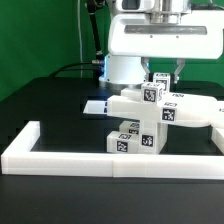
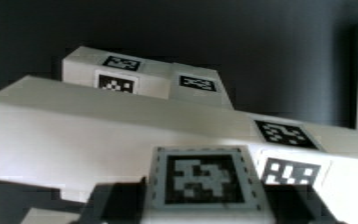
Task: Assemble chair
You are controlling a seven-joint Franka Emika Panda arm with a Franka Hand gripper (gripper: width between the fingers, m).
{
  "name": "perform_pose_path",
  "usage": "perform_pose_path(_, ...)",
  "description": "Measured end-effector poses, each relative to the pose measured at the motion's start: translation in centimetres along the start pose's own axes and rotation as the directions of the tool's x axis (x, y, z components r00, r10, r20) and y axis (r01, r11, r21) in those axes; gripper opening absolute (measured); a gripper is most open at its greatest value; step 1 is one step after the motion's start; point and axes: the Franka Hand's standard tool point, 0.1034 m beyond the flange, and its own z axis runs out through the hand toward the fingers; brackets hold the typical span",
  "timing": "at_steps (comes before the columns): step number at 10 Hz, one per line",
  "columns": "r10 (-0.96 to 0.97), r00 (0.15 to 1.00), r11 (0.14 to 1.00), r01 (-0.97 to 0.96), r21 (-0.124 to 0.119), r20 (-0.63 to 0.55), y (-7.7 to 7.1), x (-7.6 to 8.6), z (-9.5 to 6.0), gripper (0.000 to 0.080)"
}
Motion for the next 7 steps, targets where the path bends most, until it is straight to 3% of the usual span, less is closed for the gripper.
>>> perform_pose_path(7,0.44,0.898,0.898,-0.44,0.017,0.009,-0.33,-0.05,-0.01,0.029)
